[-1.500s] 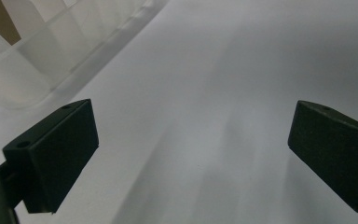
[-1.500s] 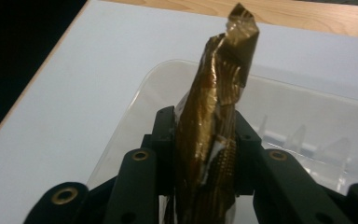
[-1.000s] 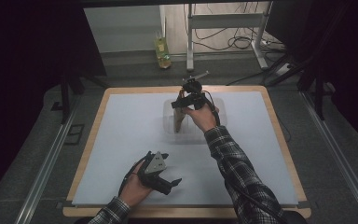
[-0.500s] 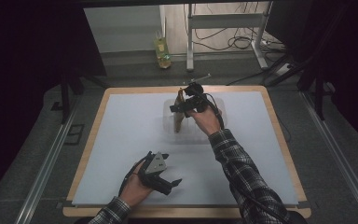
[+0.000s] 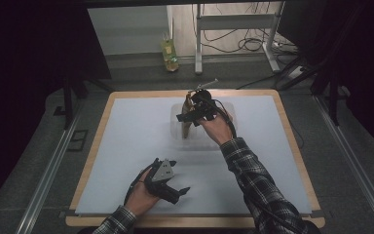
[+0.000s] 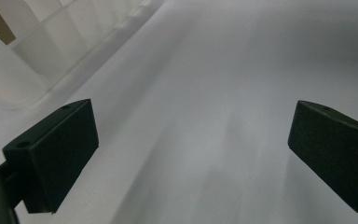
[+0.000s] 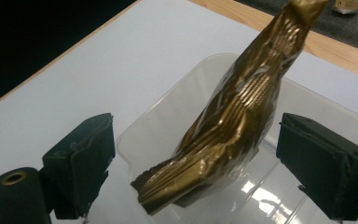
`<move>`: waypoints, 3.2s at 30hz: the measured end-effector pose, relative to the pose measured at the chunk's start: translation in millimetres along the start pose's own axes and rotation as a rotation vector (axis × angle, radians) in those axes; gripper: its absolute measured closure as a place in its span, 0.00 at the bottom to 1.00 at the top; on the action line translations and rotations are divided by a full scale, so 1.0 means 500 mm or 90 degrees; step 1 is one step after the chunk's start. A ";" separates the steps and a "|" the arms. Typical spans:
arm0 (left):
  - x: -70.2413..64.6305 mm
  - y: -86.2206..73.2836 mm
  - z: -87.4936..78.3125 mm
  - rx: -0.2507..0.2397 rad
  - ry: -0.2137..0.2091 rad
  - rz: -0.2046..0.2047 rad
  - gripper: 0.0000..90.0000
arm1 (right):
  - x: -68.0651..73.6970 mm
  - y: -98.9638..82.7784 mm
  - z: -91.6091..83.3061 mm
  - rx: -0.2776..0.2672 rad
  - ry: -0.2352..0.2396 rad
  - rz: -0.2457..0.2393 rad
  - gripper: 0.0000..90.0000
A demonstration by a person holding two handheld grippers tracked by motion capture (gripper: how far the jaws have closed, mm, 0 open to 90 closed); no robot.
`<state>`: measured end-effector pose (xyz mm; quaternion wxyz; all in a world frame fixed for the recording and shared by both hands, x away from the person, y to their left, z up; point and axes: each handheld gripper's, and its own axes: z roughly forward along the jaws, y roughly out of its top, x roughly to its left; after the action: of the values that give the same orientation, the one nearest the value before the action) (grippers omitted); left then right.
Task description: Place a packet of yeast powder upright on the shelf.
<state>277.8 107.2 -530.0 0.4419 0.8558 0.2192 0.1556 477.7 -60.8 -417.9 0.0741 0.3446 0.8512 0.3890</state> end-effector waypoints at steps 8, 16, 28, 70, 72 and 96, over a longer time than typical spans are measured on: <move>0.001 0.000 -0.001 -0.001 0.004 0.002 0.02 | 0.015 -0.005 -0.007 -0.006 -0.006 -0.050 0.10; 0.001 -0.001 -0.001 -0.012 -0.001 0.002 0.02 | 0.027 -0.017 -0.017 -0.014 -0.010 -0.089 0.08; 0.005 -0.002 -0.002 -0.019 -0.004 -0.009 0.01 | 0.035 -0.041 -0.034 -0.026 -0.012 -0.132 0.05; 0.002 -0.002 0.000 -0.027 -0.010 -0.010 0.00 | 0.016 -0.099 -0.113 -0.074 0.012 -0.122 0.04; 0.003 -0.002 0.000 -0.027 -0.011 -0.011 0.00 | 0.017 -0.103 -0.116 -0.073 0.013 -0.123 0.04; 0.002 -0.003 0.003 -0.025 -0.007 -0.009 0.00 | 0.012 -0.178 -0.159 -0.062 0.007 -0.141 0.04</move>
<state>279.0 107.7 -532.0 0.4611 0.8463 0.2194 0.1518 394.8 -146.6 -426.1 0.1286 0.2424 0.8644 0.4214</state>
